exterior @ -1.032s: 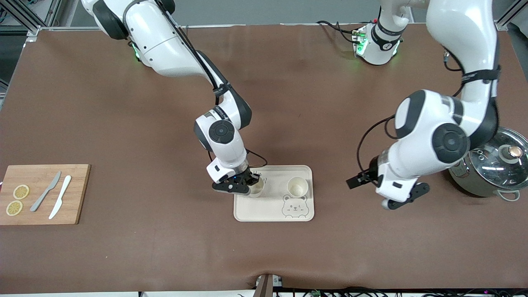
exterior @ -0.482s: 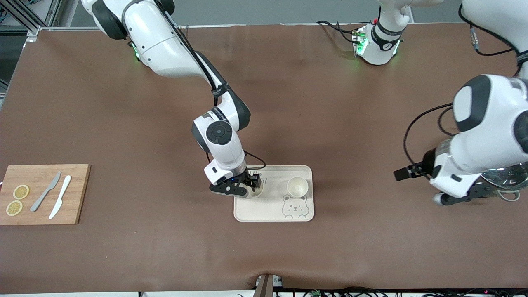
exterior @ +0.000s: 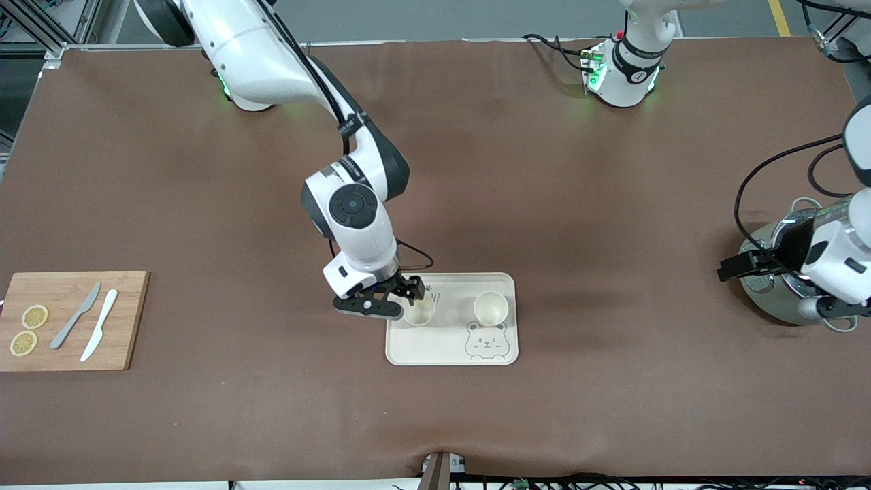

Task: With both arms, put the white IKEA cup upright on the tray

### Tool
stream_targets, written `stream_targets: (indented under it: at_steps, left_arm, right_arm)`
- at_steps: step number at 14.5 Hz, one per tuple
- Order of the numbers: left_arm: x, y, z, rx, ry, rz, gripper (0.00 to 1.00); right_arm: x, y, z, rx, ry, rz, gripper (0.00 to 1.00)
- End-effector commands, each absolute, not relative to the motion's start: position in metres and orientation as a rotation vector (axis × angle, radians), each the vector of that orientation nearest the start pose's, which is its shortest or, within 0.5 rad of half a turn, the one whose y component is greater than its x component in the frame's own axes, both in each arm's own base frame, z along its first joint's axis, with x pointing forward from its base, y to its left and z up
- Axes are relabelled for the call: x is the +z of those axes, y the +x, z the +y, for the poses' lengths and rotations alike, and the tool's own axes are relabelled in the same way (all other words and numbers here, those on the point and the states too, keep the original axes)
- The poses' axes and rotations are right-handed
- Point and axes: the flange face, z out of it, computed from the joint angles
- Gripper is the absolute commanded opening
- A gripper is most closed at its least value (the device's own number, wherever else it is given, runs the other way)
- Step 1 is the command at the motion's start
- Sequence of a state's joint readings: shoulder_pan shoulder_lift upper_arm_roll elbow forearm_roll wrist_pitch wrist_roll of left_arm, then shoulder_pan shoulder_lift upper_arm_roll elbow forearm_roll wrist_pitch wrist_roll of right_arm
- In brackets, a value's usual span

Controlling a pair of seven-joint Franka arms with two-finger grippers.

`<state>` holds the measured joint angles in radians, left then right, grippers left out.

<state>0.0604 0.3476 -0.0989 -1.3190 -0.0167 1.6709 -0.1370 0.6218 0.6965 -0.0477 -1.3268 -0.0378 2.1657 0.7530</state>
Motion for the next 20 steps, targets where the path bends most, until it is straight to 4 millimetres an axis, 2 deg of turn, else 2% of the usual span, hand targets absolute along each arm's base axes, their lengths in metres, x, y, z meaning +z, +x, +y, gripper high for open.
stream_targets:
  at_steps: [1,4,6,8,12,16,20]
  left_arm:
    - [0.570,0.648,0.003,-0.055,-3.169,-0.178,1.00]
    - [0.579,0.644,0.003,-0.053,-3.174,-0.178,1.00]
    - [0.590,0.640,0.003,-0.079,-3.174,-0.178,1.00]
    - [0.602,0.637,0.005,-0.103,-3.179,-0.183,1.00]
    - [0.618,0.632,0.002,-0.099,-3.177,-0.170,1.00]
    - [0.628,0.623,0.000,-0.057,-3.173,-0.166,1.00]
    - [0.636,0.618,0.000,-0.062,-3.170,-0.165,1.00]
  right_arm:
    - [0.388,0.613,0.398,-0.180,-3.114,0.198,1.00]
    - [0.444,0.596,0.384,-0.121,-3.135,0.175,1.00]
    - [0.484,0.584,0.368,-0.071,-3.134,0.165,1.00]
    - [0.522,0.575,0.341,-0.003,-3.117,0.156,1.00]
    - [0.576,0.557,0.288,0.033,-3.114,0.095,1.00]
    - [0.613,0.554,0.215,0.087,-3.123,-0.003,1.00]
    - [0.620,0.568,0.133,0.123,-3.117,-0.079,1.00]
